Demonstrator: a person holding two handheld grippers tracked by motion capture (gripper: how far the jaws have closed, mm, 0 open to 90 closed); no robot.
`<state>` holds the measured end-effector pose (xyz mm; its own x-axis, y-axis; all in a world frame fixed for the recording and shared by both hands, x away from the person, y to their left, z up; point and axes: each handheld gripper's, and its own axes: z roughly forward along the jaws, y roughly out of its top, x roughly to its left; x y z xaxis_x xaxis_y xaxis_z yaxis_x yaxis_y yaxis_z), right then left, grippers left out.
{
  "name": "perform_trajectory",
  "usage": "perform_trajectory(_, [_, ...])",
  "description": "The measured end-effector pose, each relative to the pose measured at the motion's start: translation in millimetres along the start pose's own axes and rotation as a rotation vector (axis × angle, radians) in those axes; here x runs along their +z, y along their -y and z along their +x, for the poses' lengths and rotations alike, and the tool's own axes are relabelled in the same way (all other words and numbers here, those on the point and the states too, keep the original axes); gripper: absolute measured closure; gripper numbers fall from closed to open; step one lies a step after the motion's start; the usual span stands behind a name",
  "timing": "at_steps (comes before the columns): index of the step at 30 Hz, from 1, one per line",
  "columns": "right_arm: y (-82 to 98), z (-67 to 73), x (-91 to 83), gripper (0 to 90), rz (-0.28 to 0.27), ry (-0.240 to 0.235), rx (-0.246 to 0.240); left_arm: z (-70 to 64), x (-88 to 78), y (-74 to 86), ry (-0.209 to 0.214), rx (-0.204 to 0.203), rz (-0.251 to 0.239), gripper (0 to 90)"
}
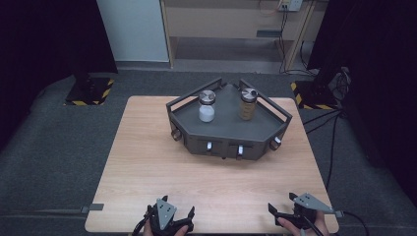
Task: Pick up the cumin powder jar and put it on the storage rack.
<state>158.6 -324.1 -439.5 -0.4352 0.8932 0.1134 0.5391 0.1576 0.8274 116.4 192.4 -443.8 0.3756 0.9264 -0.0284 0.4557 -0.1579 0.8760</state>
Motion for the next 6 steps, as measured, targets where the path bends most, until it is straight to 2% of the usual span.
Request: perform_trajectory(6, [-1.2, -0.6, -3.0, 7.5, -0.009, -0.009, 0.005, -1.9, -1.3, -0.3, 0.001, 0.003, -0.007, 4.0])
